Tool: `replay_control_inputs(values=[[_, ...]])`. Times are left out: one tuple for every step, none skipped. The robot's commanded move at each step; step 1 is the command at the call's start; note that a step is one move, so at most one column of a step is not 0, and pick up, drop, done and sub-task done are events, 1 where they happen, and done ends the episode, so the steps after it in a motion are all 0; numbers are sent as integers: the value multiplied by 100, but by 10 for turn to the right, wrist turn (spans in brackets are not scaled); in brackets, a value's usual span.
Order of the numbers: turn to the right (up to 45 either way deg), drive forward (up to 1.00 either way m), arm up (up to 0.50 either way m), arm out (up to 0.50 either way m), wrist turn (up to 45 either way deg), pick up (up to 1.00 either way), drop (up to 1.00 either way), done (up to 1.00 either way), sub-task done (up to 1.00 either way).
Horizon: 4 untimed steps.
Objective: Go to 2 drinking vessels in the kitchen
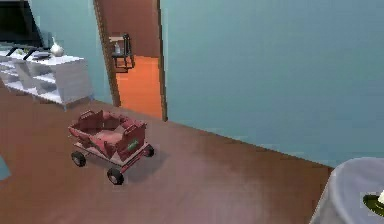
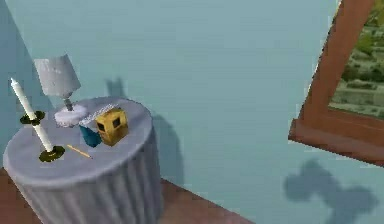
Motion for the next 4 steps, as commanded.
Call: replay_control_inputs(values=[[0, 100, 0, 0, 0, 0, 0, 0, 0], [-60, 0, 0, 0, 0, 0, 0, 0, 0], [0, 75, 0, 0, 0, 0, 0, 0, 0], [-450, 0, 0, 0, 0, 0, 0, 0, 0]])
